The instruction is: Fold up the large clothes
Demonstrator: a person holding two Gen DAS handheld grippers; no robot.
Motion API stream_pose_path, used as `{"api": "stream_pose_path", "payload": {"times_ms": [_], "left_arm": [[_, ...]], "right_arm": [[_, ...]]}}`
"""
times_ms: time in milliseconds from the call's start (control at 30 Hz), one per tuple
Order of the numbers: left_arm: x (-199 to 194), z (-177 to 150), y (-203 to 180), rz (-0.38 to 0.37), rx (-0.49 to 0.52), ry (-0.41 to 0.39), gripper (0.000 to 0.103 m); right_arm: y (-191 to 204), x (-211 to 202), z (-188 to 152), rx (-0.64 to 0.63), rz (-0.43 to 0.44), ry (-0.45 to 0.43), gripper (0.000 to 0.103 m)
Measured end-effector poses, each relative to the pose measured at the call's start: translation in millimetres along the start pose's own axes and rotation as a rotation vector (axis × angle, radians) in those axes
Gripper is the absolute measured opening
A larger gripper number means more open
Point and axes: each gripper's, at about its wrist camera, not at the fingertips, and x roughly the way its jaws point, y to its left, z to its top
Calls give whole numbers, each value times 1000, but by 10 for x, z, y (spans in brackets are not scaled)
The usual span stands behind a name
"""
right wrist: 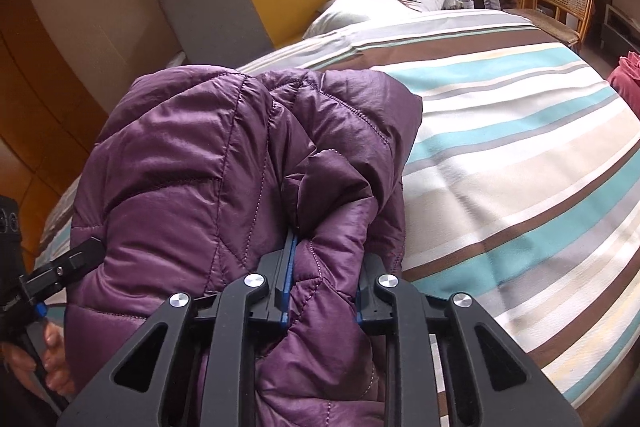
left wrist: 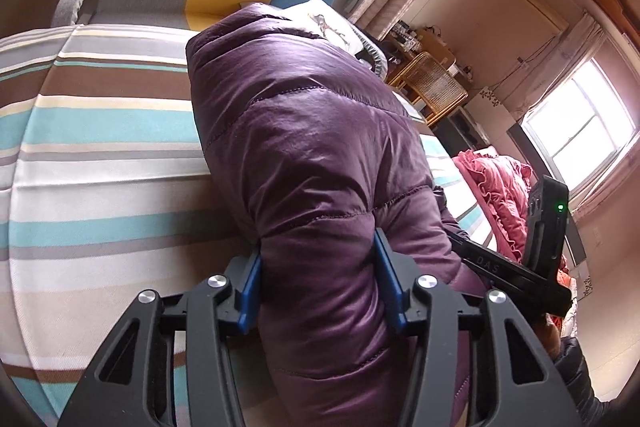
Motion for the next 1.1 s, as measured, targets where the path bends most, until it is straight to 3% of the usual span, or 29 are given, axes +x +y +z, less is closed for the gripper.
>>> {"api": "stream_pose_path", "payload": {"times_ms": [300, 800, 1100], "left_arm": [[-604, -161, 287, 42, -15, -61, 45], [-2119, -387, 1235, 235, -131, -270, 43], [-2625, -540, 1912, 335, -244, -325, 43]], "right_arm": [[525, -37, -116, -46, 93, -23, 18], [2359, 217, -129, -277, 296, -7, 15], [3221, 574, -170, -345, 344, 34, 15]]}}
